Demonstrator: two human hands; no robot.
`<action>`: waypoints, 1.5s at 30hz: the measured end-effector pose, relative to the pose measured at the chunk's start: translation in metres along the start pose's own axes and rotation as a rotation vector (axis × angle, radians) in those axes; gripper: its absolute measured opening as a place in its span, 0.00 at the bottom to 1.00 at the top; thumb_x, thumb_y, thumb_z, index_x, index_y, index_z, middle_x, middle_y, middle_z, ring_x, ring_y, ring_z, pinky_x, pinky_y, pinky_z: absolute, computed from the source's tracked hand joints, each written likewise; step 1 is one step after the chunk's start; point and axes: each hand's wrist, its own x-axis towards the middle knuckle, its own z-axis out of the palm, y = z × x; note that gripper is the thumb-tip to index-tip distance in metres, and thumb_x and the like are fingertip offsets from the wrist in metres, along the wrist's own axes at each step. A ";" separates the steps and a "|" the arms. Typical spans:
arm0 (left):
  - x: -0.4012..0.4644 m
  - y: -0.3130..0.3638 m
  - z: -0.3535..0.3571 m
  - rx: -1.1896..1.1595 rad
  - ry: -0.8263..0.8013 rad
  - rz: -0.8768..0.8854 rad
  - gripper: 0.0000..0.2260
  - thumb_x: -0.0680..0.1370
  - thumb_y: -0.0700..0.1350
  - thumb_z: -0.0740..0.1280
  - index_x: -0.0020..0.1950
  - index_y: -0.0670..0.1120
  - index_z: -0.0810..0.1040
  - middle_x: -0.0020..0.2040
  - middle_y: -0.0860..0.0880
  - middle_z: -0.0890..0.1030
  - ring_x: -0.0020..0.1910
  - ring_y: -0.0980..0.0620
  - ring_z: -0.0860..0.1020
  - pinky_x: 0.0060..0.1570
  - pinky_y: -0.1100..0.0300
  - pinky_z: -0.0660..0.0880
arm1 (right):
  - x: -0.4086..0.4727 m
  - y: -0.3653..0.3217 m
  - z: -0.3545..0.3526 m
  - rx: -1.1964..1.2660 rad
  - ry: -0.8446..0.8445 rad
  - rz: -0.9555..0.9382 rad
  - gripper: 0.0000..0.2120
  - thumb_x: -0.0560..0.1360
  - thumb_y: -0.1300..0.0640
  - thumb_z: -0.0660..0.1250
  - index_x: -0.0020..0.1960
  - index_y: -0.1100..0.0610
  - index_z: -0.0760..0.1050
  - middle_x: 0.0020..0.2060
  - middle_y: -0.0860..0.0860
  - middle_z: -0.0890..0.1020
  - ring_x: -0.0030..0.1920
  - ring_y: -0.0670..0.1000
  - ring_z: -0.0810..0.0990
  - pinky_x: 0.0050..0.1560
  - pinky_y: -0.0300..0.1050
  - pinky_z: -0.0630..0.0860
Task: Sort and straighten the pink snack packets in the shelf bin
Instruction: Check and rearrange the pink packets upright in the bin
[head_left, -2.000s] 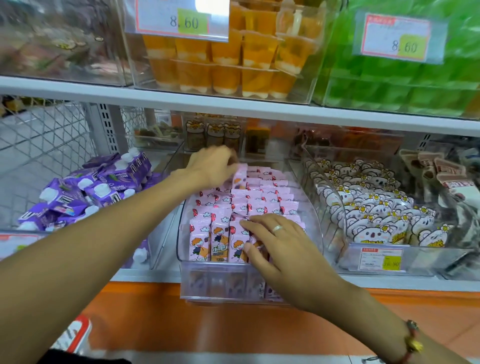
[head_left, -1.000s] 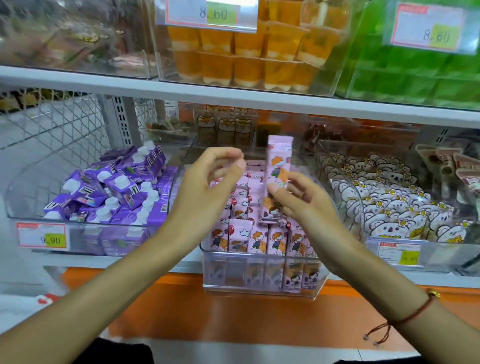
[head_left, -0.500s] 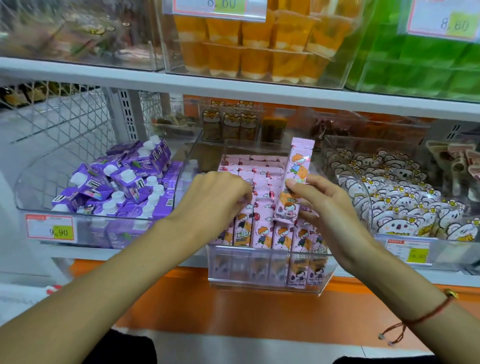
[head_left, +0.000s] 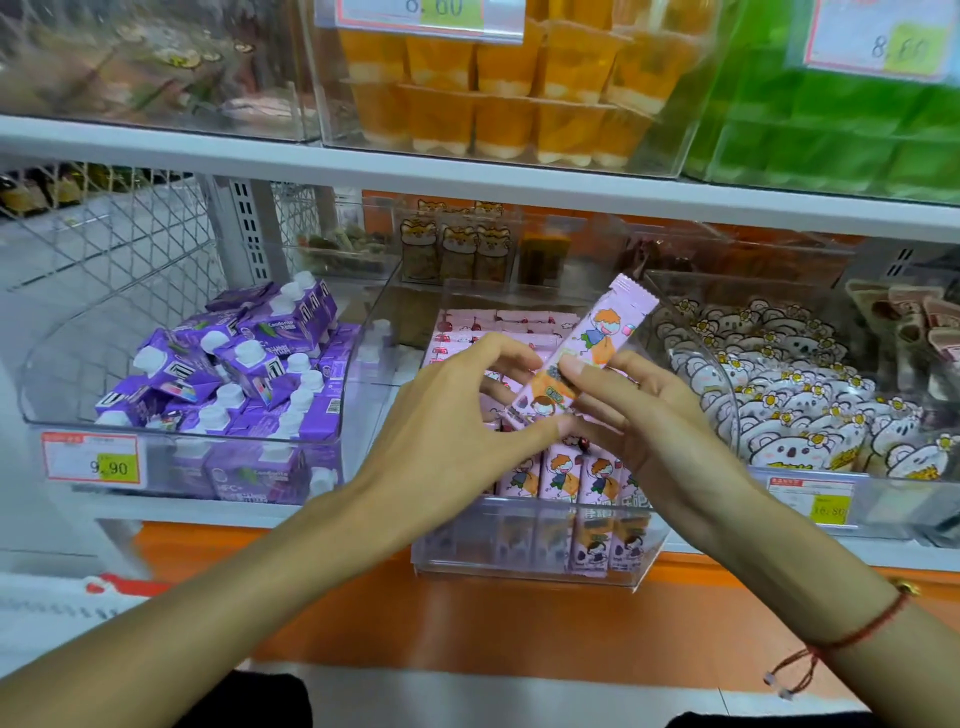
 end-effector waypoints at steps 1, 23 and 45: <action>0.000 0.000 -0.001 -0.003 0.007 -0.002 0.17 0.67 0.62 0.73 0.51 0.60 0.75 0.48 0.65 0.78 0.46 0.64 0.77 0.42 0.64 0.77 | 0.000 0.000 0.001 -0.002 -0.005 -0.015 0.16 0.66 0.55 0.72 0.52 0.60 0.77 0.41 0.53 0.83 0.40 0.47 0.82 0.44 0.37 0.80; 0.010 0.012 -0.013 -0.421 -0.130 -0.294 0.06 0.74 0.49 0.71 0.50 0.55 0.80 0.42 0.60 0.85 0.42 0.66 0.82 0.35 0.73 0.75 | -0.004 -0.004 0.000 -0.102 0.021 -0.087 0.16 0.72 0.54 0.70 0.59 0.55 0.78 0.42 0.50 0.85 0.37 0.46 0.82 0.37 0.35 0.77; 0.011 0.004 -0.020 -0.223 -0.093 0.078 0.16 0.73 0.39 0.73 0.58 0.51 0.79 0.55 0.59 0.82 0.58 0.62 0.78 0.57 0.64 0.75 | -0.007 -0.003 -0.002 -0.296 -0.100 -0.358 0.22 0.66 0.56 0.73 0.59 0.50 0.76 0.57 0.49 0.82 0.60 0.48 0.79 0.63 0.52 0.75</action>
